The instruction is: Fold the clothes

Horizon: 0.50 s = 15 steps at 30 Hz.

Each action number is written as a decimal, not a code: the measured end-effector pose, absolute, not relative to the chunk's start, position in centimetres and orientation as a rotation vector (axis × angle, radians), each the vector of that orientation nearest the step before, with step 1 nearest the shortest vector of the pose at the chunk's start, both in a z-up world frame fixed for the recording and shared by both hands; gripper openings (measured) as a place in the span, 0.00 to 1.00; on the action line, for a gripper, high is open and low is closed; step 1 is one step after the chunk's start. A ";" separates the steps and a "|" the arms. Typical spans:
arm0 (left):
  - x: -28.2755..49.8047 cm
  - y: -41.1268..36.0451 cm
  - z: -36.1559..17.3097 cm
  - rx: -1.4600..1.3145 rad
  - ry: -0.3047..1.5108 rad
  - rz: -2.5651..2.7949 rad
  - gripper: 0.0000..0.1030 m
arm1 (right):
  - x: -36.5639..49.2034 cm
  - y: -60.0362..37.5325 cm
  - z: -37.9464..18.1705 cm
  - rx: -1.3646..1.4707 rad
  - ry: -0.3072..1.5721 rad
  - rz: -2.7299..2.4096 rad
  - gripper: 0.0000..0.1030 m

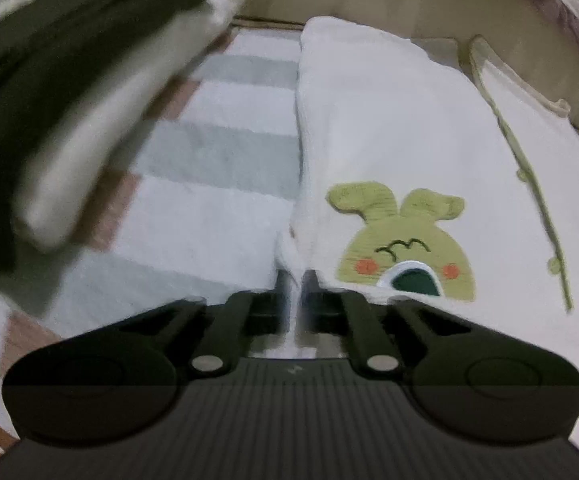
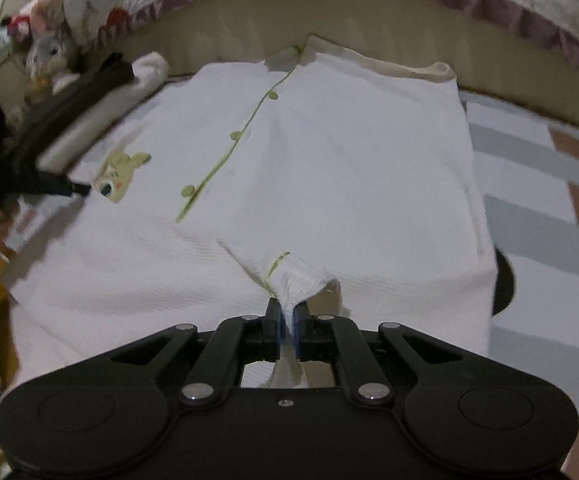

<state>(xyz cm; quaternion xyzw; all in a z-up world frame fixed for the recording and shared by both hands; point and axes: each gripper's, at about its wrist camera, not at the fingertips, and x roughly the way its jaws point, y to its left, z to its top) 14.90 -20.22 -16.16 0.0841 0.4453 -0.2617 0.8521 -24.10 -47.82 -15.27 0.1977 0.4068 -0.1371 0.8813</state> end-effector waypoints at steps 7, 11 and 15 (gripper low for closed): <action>17.3 -15.4 -15.7 0.037 0.923 -0.367 0.00 | -23.6 -48.3 -17.6 0.377 0.934 -0.385 0.06; 15.4 -15.2 -14.2 0.028 0.956 -0.423 0.08 | -23.6 -47.8 -17.7 0.285 0.948 -0.443 0.43; 12.9 -16.4 -13.9 0.078 1.019 -0.499 0.30 | -24.3 -47.1 -16.4 0.231 0.918 -0.444 0.48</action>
